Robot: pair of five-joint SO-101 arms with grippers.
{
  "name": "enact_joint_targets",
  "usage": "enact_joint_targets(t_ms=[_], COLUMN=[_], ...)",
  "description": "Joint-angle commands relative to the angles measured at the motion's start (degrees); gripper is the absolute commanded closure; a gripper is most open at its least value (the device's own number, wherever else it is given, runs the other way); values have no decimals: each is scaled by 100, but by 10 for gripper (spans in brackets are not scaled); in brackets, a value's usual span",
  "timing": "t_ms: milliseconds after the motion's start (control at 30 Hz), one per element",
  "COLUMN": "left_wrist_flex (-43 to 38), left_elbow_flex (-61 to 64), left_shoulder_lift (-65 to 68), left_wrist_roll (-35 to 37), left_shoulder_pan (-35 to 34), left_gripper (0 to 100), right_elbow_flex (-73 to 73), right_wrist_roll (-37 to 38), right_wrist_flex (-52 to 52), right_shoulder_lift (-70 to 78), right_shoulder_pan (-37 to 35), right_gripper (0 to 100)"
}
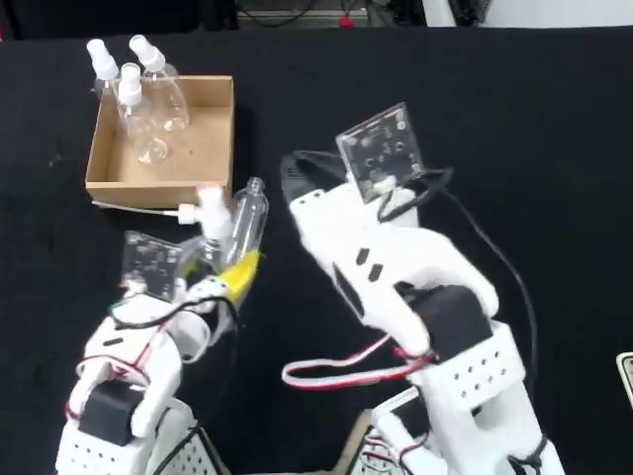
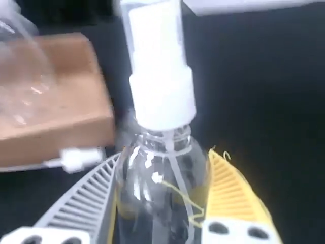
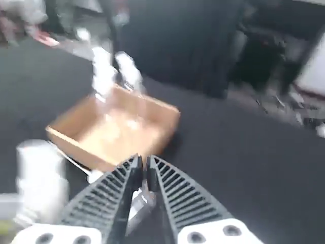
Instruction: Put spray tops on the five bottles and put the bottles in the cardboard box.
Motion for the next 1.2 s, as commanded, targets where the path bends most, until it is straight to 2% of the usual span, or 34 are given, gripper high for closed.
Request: enact_joint_targets(t_ms=[0,267,567,967,1167], left_wrist_flex=[-229,-1442,-3473,-5925,-6171], left_elbow_flex=[-725,-796,-1402,-1991,-1947], left_shoulder_lift=[0,246,2971,5732,6189], left_wrist_roll=[-185,-738,-747,-738,-738], left_shoulder_pan=[-611,-1200,-1367,-1314,-1455], left_gripper=[840,838,839,837,837], right_elbow_flex=[576,2079,3204,3363,3363], right_wrist_roll=[0,-9,-9,-9,-9], right_wrist_flex=[-132,-1020,-2251,-2356,-2356], right_shoulder_lift=[-145,-145,-145,-136,-119], right_shoulder_pan=[167,-79,-70,-70,-70], right_gripper=[987,987,987,987,987])
